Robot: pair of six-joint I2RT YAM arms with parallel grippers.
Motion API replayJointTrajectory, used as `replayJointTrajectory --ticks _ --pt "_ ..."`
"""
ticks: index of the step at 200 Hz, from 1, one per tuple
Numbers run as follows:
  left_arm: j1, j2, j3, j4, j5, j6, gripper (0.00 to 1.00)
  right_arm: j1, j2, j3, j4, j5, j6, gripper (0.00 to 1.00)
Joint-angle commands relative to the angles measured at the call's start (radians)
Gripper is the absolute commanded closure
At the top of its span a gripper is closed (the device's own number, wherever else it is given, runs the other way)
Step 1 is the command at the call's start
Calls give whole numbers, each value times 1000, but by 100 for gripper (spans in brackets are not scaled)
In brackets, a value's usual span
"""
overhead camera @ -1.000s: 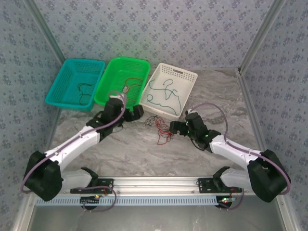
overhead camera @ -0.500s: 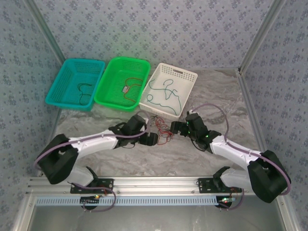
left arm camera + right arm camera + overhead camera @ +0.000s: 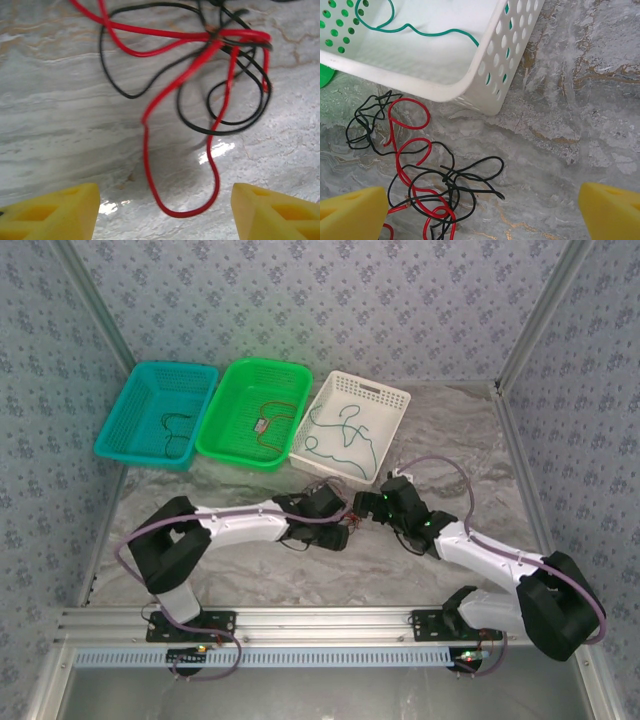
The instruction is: Untangle the cables
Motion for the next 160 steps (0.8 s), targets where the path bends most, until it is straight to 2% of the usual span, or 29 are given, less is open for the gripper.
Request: replayJointTrajectory --ticks 1,59,120,149,160 --pt "-19 35 38 -73 -72 45 34 12 -20 21 -38 42 20 0" --pt "-25 69 54 -75 -88 52 42 16 -20 21 -44 55 20 0" --pt "-25 34 41 -34 -88 61 86 20 -38 22 -50 58 13 0" --pt "-25 -19 70 -61 -68 112 100 23 -44 23 -49 56 14 0" --pt "-25 -42 77 -70 -73 125 100 22 -46 24 -45 53 16 0"
